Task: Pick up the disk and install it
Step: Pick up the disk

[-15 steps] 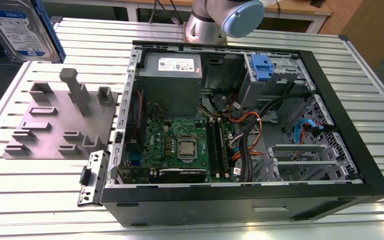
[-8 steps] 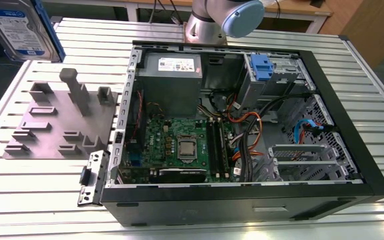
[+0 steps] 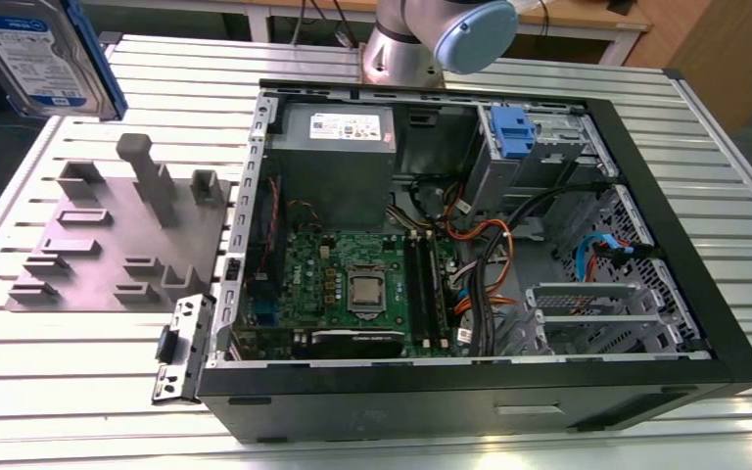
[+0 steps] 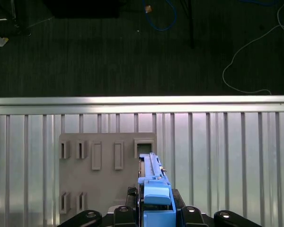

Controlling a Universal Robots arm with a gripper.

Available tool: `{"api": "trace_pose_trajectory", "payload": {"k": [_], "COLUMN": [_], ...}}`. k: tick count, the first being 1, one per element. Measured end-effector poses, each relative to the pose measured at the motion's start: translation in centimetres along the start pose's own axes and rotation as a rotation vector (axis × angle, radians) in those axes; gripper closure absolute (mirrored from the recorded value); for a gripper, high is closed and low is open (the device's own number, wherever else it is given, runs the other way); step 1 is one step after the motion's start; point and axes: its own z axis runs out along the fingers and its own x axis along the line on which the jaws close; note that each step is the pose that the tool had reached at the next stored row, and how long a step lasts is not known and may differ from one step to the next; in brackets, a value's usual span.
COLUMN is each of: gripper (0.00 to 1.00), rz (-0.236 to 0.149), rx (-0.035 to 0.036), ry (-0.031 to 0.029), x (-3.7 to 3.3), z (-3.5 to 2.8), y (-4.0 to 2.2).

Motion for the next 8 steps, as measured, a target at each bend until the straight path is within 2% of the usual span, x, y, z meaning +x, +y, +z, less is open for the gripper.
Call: {"api": "trace_pose_trajectory", "payload": {"k": [8], "gripper": [0.63], "rz": [0.0], "rx": [0.0], "ry": [0.0], "x": [-0.02], "z": [-0.49], "y": [0.01]}}
